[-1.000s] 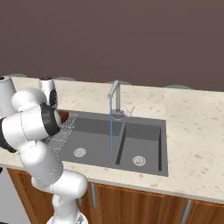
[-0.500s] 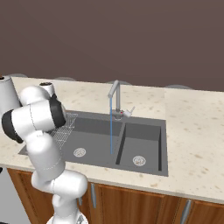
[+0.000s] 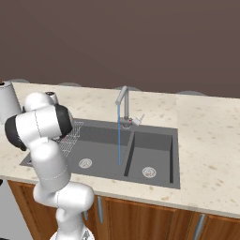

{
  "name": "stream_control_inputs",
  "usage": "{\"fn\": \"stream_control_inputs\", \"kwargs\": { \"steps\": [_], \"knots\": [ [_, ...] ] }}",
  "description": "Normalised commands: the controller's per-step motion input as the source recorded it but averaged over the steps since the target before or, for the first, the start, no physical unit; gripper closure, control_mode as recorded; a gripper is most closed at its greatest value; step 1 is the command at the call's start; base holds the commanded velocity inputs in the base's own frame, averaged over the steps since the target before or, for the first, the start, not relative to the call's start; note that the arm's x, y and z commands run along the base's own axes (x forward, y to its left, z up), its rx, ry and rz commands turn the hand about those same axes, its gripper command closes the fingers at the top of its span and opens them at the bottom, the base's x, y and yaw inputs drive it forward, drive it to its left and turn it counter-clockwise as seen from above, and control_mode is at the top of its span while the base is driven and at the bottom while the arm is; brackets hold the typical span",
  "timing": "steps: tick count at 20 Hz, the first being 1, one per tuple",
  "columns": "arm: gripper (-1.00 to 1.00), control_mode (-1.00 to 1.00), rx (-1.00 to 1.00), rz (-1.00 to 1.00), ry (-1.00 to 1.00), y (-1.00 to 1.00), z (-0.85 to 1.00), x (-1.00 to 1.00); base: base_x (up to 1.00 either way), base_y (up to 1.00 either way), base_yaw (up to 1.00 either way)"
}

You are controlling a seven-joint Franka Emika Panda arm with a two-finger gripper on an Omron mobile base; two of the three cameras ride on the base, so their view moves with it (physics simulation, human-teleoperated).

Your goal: Rinse each bowl for a few seconds and place them down in the sink or on the counter.

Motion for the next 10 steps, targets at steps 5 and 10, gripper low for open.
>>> {"fn": "stream_control_inputs", "kwargs": {
  "steps": [5,10],
  "knots": [
    [1.00,-1.00,0.00,0.00,-0.02,0.00,-0.24,0.00,0.00,0.00,0.00],
    [1.00,-1.00,0.00,0.00,-0.01,0.00,-0.21,0.00,0.00,0.00,0.00]
  ]
}}
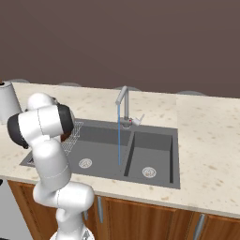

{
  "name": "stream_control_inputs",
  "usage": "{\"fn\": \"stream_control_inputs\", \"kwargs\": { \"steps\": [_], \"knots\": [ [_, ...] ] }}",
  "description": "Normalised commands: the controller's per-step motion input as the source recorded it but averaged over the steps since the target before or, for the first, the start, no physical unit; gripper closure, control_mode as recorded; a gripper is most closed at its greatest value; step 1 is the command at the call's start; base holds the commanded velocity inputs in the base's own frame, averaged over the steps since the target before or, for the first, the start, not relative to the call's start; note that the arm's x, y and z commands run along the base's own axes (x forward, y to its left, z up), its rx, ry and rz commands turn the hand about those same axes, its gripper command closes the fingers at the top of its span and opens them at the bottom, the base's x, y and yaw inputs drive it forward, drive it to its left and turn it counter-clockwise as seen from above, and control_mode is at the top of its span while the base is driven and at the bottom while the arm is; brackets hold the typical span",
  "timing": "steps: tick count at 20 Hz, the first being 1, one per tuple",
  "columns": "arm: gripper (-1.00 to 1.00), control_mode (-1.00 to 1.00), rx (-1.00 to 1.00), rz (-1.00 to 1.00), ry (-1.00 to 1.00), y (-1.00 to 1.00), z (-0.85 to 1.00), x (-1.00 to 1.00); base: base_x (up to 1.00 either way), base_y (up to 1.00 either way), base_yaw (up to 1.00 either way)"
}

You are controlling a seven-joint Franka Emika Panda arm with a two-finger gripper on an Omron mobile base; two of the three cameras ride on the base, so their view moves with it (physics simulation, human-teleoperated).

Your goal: Rinse each bowl for a few seconds and place them down in the sink or on the counter.

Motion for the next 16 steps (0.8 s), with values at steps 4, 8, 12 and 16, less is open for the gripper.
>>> {"fn": "stream_control_inputs", "kwargs": {
  "steps": [4,8,12,16],
  "knots": [
    [1.00,-1.00,0.01,0.00,-0.01,0.00,-0.19,0.00,0.00,0.00,0.00],
    [1.00,-1.00,0.02,0.00,0.00,0.00,-0.20,0.00,0.00,0.00,0.00],
    [1.00,-1.00,0.01,0.00,0.00,0.00,-0.22,0.00,0.00,0.00,0.00],
    [1.00,-1.00,0.01,0.00,-0.01,-0.01,-0.23,0.00,0.00,0.00,0.00]
  ]
}}
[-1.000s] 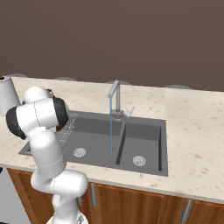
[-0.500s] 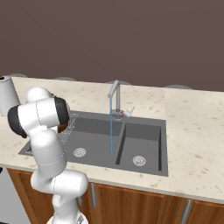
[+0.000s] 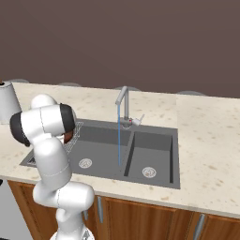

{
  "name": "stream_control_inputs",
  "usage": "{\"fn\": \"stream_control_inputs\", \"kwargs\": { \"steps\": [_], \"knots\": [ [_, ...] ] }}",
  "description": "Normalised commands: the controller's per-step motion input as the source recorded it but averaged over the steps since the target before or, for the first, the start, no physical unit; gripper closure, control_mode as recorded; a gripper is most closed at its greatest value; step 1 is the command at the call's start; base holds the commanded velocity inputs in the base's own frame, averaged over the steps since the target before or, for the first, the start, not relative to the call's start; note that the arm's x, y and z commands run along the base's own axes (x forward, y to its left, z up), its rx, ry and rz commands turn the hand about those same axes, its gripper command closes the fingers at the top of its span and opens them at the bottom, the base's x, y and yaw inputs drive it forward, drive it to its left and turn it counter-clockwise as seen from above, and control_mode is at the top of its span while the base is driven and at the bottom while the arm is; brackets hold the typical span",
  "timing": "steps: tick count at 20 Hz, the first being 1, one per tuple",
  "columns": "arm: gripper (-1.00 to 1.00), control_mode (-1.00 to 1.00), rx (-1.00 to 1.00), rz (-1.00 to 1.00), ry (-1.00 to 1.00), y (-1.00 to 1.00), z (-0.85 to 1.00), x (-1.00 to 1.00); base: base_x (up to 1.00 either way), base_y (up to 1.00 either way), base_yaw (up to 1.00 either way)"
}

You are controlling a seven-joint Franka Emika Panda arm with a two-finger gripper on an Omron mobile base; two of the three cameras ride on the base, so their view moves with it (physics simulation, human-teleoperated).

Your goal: Rinse each bowl for a few seconds and place them down in the sink or on the counter.

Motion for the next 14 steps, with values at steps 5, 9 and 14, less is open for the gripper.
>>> {"fn": "stream_control_inputs", "kwargs": {
  "steps": [5,9,14],
  "knots": [
    [1.00,-1.00,0.00,0.00,-0.01,-0.01,-0.22,-0.01,0.00,0.00,0.00],
    [-1.00,-1.00,0.00,0.00,0.00,0.00,-0.14,0.00,0.00,0.00,0.00],
    [-1.00,-1.00,0.00,-0.01,-0.03,-0.02,0.01,0.00,0.00,0.00,0.00]
  ]
}}
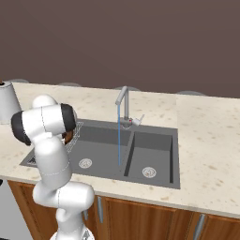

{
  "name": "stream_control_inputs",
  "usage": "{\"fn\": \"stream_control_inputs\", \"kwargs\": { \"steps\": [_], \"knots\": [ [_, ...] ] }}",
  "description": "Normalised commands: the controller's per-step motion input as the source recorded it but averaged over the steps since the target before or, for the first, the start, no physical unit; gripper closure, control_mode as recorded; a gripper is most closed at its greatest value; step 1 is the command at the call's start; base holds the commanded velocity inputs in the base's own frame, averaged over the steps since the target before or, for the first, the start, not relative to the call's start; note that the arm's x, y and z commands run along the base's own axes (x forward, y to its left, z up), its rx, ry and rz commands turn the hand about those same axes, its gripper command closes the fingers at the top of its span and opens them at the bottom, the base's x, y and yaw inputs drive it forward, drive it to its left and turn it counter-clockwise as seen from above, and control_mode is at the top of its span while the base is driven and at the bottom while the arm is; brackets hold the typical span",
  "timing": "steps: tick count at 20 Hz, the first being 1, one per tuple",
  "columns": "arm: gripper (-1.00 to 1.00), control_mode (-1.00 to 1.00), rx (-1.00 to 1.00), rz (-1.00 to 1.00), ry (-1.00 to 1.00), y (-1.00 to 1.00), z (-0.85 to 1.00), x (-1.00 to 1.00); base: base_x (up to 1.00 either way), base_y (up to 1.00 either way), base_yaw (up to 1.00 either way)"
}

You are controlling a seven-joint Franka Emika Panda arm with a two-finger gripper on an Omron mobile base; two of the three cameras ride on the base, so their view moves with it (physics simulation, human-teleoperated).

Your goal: Rinse each bowl for a few seconds and place them down in the sink or on the counter.

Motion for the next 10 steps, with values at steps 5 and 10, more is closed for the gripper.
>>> {"fn": "stream_control_inputs", "kwargs": {
  "steps": [5,10],
  "knots": [
    [-1.00,-1.00,0.06,-0.03,-0.03,-0.08,0.26,-0.02,0.00,0.00,0.00],
    [-1.00,-1.00,0.07,-0.04,-0.03,-0.09,0.41,-0.08,0.00,0.00,0.00]
  ]
}}
